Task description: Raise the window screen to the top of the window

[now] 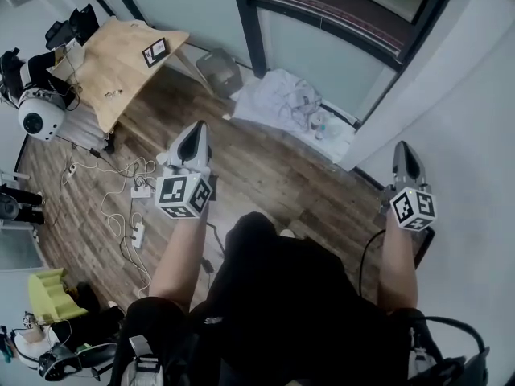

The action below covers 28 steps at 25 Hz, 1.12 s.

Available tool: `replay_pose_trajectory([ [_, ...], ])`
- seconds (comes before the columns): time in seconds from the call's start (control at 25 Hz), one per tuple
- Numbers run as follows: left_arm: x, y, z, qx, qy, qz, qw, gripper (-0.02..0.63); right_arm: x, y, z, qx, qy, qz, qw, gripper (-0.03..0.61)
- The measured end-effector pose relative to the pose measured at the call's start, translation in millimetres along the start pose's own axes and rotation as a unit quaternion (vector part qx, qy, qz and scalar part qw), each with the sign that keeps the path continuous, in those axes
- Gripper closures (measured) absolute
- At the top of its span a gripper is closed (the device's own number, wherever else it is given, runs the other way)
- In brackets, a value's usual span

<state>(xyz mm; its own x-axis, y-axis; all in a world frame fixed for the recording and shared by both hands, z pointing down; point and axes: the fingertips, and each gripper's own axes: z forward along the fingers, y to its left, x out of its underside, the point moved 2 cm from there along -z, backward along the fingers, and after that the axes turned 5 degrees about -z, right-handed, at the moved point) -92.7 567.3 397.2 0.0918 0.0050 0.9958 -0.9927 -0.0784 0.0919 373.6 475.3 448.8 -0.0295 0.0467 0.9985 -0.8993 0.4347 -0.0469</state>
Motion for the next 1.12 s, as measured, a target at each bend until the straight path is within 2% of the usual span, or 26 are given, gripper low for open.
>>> replay_pose_trajectory([
  [0.16,2.9,1.6,15.8,0.003,0.008,0.003,1.0,0.607,7.1,-4.1,17.2,-0.005,0.007,0.021,1.0,0.58],
  [0.32,6.6,10.3,40.5,0.009,0.013,0.022,0.9996,0.607,14.0,0.3,39.0,-0.025,0.009,0.012,1.0,0.58],
  [0.4,10.3,11.7,59.3,0.015,0.017,0.029,0.9993,0.607,19.7,-3.7,52.2,-0.022,0.015,0.004,1.0,0.58],
  [0.52,16.6,18.4,90.9,0.026,0.026,0.029,0.9989,0.607,27.2,-8.9,71.7,-0.014,0.025,0.019,0.999,0.58],
  [0.68,19.9,32.8,140.7,0.039,0.029,0.028,0.9984,0.607,35.8,-4.7,104.6,-0.017,0.04,0.018,0.999,0.58],
  [0.92,18.7,50.0,235.2,0.093,0.039,0.015,0.9948,0.607,31.6,-10.9,168.2,0.016,0.048,0.032,0.998,0.58],
  [1.12,13.4,77.9,311.7,0.119,0.037,0.027,0.9919,0.607,24.8,-7.7,233.1,0.028,0.053,0.027,0.998,0.58],
])
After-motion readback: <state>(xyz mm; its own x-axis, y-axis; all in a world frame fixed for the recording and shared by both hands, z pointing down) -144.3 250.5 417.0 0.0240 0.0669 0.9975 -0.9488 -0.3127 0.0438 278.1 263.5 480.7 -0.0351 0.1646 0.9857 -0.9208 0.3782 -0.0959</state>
